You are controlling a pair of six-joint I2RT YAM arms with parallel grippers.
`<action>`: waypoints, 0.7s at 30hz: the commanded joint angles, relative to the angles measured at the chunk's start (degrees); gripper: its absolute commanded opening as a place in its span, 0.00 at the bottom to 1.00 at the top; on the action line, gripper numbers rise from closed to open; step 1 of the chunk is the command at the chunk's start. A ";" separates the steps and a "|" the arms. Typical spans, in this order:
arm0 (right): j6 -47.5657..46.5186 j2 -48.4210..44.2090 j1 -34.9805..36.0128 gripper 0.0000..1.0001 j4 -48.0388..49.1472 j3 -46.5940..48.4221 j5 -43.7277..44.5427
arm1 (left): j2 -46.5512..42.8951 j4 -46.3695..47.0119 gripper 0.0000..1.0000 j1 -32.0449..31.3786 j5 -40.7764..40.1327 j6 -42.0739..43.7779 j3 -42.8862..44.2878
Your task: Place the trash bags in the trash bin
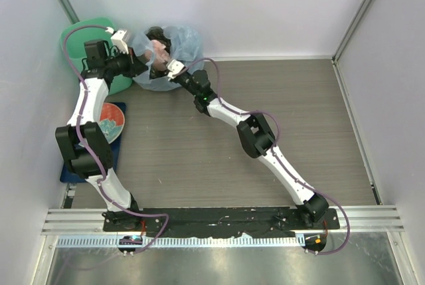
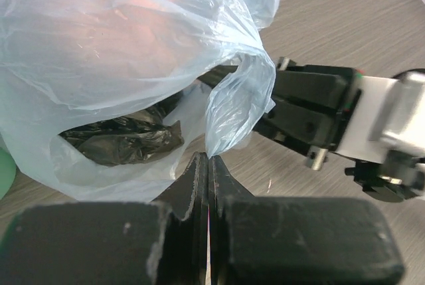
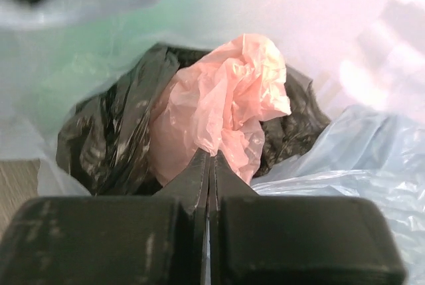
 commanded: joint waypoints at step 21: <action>22.03 -44.35 -1.13 0.01 17.62 -35.96 4.55 | 6.22 -2.60 0.00 -2.00 -6.11 1.27 8.61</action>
